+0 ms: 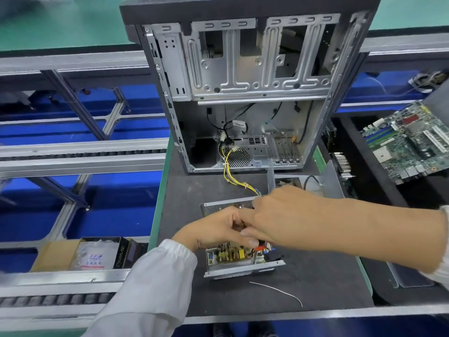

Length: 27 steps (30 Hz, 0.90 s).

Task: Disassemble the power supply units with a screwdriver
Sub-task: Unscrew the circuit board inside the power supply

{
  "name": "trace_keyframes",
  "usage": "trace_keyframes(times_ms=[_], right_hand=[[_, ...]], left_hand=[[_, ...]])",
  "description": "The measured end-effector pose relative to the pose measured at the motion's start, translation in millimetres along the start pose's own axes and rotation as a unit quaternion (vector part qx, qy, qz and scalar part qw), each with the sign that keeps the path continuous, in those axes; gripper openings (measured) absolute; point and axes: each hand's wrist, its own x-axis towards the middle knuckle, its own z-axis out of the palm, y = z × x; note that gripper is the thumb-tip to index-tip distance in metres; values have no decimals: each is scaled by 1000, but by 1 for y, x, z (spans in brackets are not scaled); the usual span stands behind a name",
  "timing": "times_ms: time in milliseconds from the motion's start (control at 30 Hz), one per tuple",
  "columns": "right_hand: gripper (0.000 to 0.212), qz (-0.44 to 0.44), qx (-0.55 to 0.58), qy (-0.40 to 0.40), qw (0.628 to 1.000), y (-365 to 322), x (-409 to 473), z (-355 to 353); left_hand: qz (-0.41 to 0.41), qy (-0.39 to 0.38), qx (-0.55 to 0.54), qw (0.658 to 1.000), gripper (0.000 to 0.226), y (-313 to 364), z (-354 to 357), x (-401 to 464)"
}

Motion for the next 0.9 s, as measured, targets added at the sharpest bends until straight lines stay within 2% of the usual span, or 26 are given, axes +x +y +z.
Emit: trace_keyframes(times_ms=[67,133,200,267,333,400,500,567,667,767,900], right_hand=[[31,-9,24,-5,1000,0,-3,-3],[36,-16,57,-23,998,0,-6,-6],[36,-26,65,-46,996,1,-7,-10],[33,-18,78,-55,995,3,-10,-13],[45,28,80,-24,996,6,-14,-15],[55,67,26,6,997,4,-13,-16],[50,79,12,7,997,-3,-8,-10],[41,74,27,16,997,-3,-6,-4],[23,64,30,39,997,0,-9,4],[27,65,37,22,997,3,-9,6],[38,30,84,-22,996,10,-12,-5]], left_hand=[[5,-13,-7,1000,39,0,1,-2],[-10,5,-23,1000,38,-1,1,-3],[-16,5,-15,1000,51,-3,0,-3],[-5,9,1,1000,46,-7,2,-2],[3,51,-9,999,36,-10,5,-2],[2,69,-21,997,35,-12,5,-2],[5,10,-51,999,44,-7,7,-3],[0,-7,-66,998,39,-4,7,-3],[-7,-25,-86,996,59,-4,5,-1],[1,-28,-86,996,64,-3,4,1],[3,0,-102,995,55,-6,4,1]])
